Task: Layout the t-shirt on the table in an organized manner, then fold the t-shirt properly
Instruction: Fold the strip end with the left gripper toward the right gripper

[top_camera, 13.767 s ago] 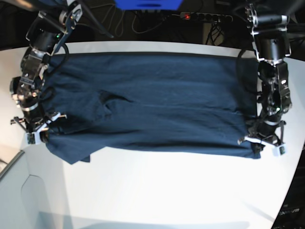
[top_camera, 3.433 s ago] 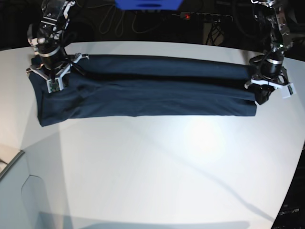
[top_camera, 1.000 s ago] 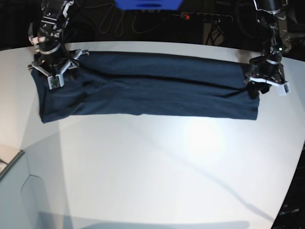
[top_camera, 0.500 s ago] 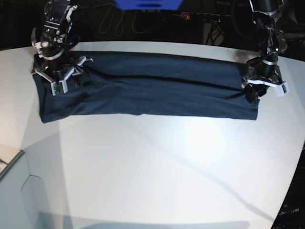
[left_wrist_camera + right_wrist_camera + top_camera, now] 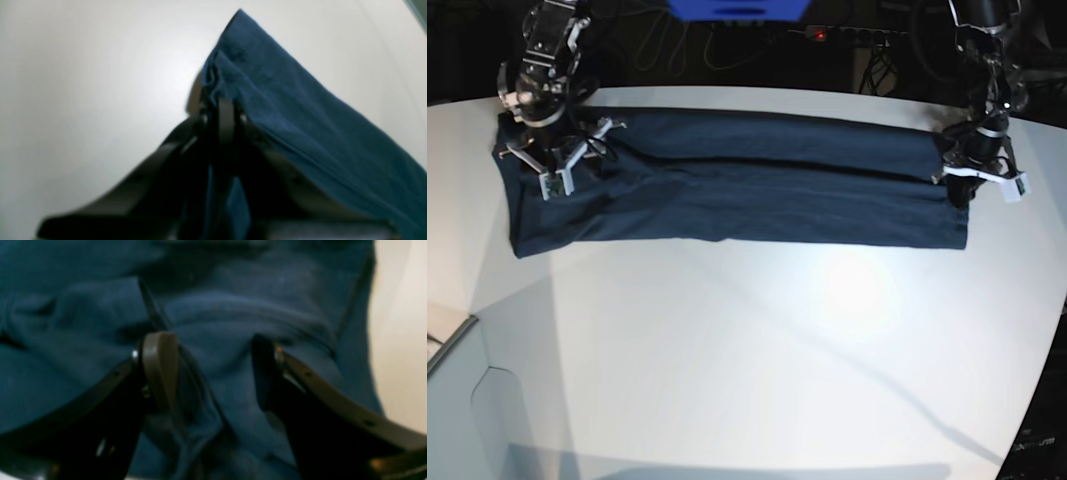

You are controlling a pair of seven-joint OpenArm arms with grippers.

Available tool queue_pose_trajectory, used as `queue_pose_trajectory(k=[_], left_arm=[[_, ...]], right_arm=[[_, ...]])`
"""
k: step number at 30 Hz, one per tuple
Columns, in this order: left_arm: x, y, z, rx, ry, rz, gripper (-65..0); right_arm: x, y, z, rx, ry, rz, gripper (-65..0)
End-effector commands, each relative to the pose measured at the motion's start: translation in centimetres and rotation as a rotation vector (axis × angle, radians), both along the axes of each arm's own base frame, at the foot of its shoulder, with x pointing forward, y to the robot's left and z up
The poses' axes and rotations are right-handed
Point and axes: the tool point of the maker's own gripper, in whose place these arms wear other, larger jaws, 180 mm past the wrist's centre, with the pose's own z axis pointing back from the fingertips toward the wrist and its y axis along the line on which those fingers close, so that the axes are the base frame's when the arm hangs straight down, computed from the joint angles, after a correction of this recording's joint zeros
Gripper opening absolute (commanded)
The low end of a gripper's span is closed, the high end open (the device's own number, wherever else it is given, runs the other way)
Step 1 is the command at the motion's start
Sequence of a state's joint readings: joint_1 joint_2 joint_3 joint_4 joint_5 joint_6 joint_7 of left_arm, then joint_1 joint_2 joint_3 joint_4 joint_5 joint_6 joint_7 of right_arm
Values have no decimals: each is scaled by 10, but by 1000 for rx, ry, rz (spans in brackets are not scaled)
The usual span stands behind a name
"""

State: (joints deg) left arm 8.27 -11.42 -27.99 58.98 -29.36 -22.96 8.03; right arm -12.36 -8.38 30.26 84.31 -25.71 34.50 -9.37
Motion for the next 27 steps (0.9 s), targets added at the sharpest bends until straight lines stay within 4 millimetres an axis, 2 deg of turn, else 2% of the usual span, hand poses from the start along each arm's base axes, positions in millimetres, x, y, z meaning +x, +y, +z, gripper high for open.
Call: queue_pose_trajectory(k=[1,2,5,8,11,13,16,20,23,25,27], left_arm=[[15,4,26,10,-93,-2,-649],[22,3,43,7,-145,-2,-649],[28,-1,81,0,-250,-7,-649],[30,-15,120,3,-350,-42,-649],[29,-45,148,-7,-432,-61,-649],[30,-82,156,-18,-455,-115,-649],[31,-149,150,-28,-434,-238,-649],[25,-232,117,-63,-344,-374,-649],[24,-272,99,-47,-297,-481,-649],[15,-296,84,-52,-255,-552,-649],[12,-315,80,-64,-246,-607,-649]], right_arm=[[5,-4,7,-6,-31,-2,-298],[4,-4,6,-5,-30,-2,-298],[3,-4,5,-6,-26,-2,-298],[4,-3,5,-5,-26,1,-298],[4,-3,6,-5,-28,1,-298],[5,-3,6,-5,-29,1,-298],[5,-2,5,-2,-28,4,-297],[6,-1,6,-1,-30,3,-297],[6,-2,6,-2,-30,4,-297],[6,-3,6,-5,-30,5,-297],[6,-3,6,-6,-30,5,-297]])
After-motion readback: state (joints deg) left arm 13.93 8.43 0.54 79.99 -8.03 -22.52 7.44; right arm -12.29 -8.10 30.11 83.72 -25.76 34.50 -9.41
